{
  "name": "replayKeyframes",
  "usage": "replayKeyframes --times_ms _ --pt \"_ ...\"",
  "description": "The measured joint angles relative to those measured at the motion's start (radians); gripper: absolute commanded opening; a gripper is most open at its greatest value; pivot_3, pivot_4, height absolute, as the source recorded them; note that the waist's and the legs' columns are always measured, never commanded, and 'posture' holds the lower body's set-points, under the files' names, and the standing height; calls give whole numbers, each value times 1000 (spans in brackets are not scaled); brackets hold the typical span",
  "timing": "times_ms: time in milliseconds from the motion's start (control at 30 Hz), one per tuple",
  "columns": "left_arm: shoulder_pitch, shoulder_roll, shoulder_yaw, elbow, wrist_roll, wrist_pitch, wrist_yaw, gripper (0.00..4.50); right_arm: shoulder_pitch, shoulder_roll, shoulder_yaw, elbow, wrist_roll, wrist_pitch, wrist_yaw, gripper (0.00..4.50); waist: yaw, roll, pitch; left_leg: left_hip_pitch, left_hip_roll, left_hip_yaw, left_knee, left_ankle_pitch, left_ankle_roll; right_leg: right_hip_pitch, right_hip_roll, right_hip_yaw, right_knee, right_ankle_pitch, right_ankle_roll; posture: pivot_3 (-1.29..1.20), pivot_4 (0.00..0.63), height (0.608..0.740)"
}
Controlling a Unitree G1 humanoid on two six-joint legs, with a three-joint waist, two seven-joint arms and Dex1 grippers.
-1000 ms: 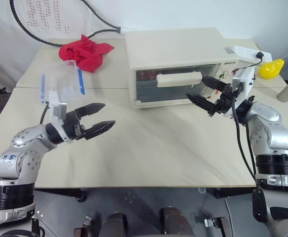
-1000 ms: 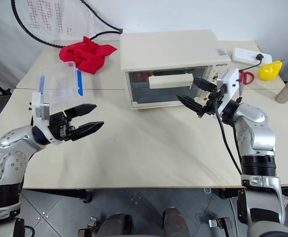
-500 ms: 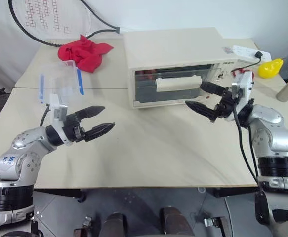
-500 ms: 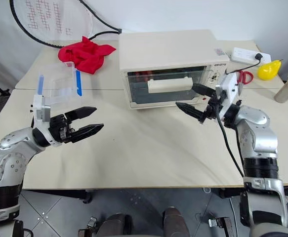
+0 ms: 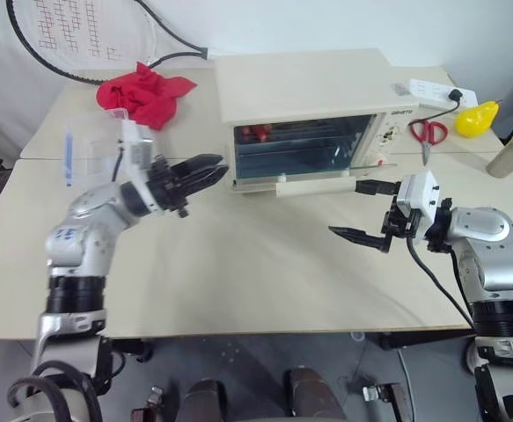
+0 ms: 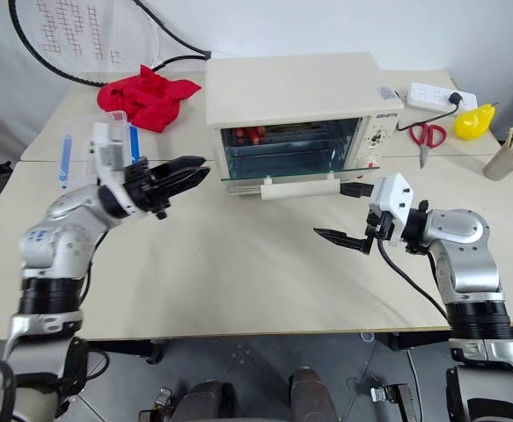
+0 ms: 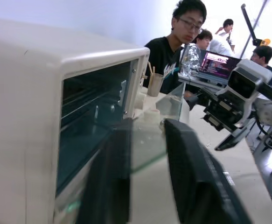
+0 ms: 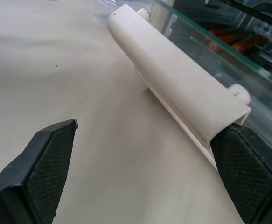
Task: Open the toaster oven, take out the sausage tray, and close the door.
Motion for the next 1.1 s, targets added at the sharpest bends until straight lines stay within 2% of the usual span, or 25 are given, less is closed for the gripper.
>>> replayKeyframes --times_ms 33,133,333,500,600,700,767,900,1033,1100 --pt "-15 -21 -10 22 18 -18 2 14 0 0 1 0 0 -3 0 4500 -2 0 0 0 0 0 0 0 0 0 0 0 0 0 0 0 150 740" --pt "-53 -67 -49 89 74 -66 0 14 14 0 0 -6 0 -6 0 4500 -2 0 0 0 0 0 0 0 0 0 1 0 0 0 0 0 150 740" --pt "-48 -88 -116 127 145 -105 -55 14 117 -8 -19 -60 0 1 -37 4500 6 0 0 0 1 0 0 0 0 0 -1 0 1 0 0 0 150 740" --pt "-22 -90 -156 130 188 -120 -96 14 388 -53 -162 -149 -22 14 -161 4500 48 -1 0 -1 -1 0 3 0 0 1 -1 1 0 0 0 0 150 740" --pt "-2 -75 -200 158 267 -197 -106 14 578 -59 -278 -170 -54 -12 -232 4500 68 -1 1 0 -3 1 4 0 1 2 0 2 -4 0 1 0 150 740" --pt "41 -70 -232 211 335 -251 -101 14 680 -50 -390 -203 -65 -16 -323 4500 70 -1 1 1 -3 5 4 -1 1 2 1 5 -3 1 2 0 150 740" --pt "51 -86 -237 228 346 -261 -98 14 673 -50 -418 -258 -65 -2 -370 4500 61 -2 1 2 -2 5 5 0 1 2 1 5 -2 1 2 0 150 740" --pt "50 -119 -238 229 354 -276 -79 14 543 -56 -381 -398 -69 55 -451 4500 50 -1 1 2 -1 3 5 0 0 1 2 4 0 1 2 0 150 740" --pt "61 -130 -230 226 358 -290 -66 14 356 -67 -223 -408 -204 216 -583 4500 51 -1 1 0 -1 2 7 0 0 0 0 4 0 1 2 0 150 740" --pt "87 -127 -213 203 353 -297 -58 14 247 -60 -116 -382 -291 212 -616 4500 47 -1 1 0 -1 3 7 0 1 -1 0 4 0 1 2 0 150 740"
